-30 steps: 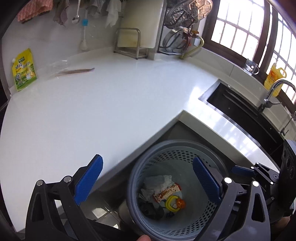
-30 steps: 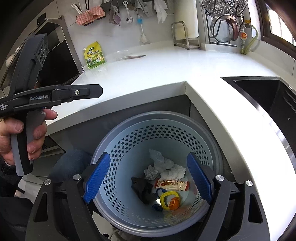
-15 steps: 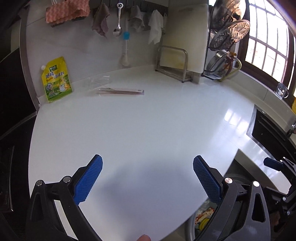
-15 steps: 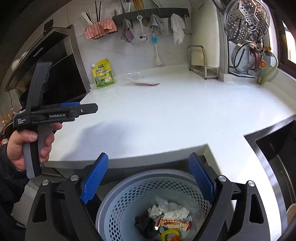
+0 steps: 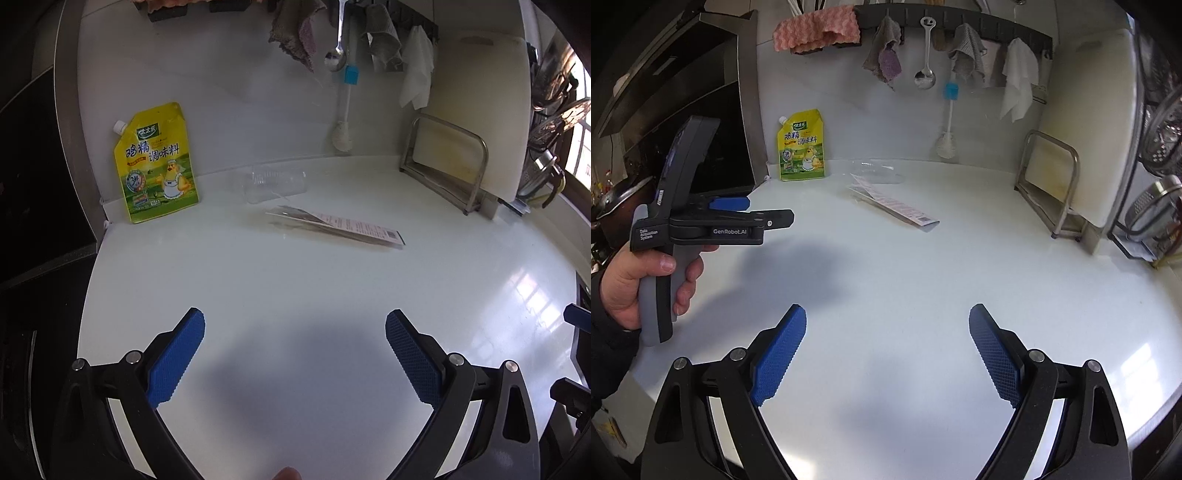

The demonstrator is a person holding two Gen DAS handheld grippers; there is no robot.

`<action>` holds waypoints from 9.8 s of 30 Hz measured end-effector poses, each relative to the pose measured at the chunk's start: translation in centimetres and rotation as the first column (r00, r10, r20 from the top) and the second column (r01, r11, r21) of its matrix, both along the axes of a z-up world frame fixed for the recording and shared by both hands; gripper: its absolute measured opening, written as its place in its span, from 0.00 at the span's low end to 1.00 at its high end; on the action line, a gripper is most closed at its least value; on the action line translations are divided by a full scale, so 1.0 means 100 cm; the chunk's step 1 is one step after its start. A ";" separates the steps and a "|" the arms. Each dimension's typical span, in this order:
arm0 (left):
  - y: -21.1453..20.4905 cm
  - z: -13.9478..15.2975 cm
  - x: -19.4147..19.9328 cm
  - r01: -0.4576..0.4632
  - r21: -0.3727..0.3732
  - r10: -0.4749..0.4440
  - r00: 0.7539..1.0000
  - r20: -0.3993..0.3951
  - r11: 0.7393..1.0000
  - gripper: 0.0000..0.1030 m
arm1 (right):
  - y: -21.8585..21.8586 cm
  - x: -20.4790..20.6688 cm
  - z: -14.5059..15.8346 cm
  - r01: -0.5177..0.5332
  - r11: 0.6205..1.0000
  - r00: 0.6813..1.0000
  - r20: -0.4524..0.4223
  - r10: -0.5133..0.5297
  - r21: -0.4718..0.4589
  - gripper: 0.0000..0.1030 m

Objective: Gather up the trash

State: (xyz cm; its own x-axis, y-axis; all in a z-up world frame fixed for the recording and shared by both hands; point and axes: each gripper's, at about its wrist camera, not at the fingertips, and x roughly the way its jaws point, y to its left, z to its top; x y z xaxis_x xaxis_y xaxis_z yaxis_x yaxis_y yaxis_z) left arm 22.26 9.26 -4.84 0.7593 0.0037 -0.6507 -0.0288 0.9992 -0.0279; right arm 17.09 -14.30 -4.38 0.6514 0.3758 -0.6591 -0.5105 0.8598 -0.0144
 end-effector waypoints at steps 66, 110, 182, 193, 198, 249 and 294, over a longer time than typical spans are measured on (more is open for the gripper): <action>0.029 -0.021 0.239 -0.039 0.052 0.042 0.997 -0.069 0.998 0.75 | 0.020 0.200 -0.016 -0.148 0.980 0.971 -0.169 0.169 0.130 0.10; -0.129 0.047 -0.188 0.420 0.018 -0.420 0.903 0.088 0.907 0.04 | -0.091 -0.183 -0.007 0.084 0.983 0.993 -0.098 -0.069 0.160 0.10; -0.230 -0.111 -0.264 0.623 -0.110 -0.624 0.723 -0.298 0.774 0.04 | -0.137 -0.226 -0.141 0.434 0.889 0.857 -0.370 -0.358 0.145 0.11; -0.237 -0.137 -0.257 0.625 -0.118 -0.618 0.694 -0.368 0.772 0.06 | -0.137 -0.214 -0.161 0.440 0.892 0.839 -0.402 -0.367 0.104 0.14; -0.235 -0.140 -0.255 0.614 -0.122 -0.608 0.697 -0.380 0.780 0.23 | -0.135 -0.216 -0.156 0.459 0.882 0.840 -0.376 -0.393 0.105 0.51; -0.193 -0.077 -0.290 0.513 0.052 -0.486 0.838 -0.250 0.857 0.94 | -0.121 -0.280 -0.094 0.467 0.867 0.872 -0.251 -0.420 0.173 0.92; -0.185 -0.059 -0.285 0.464 0.084 -0.439 0.872 -0.215 0.882 0.94 | -0.115 -0.288 -0.088 0.466 0.884 0.877 -0.140 -0.459 0.024 0.92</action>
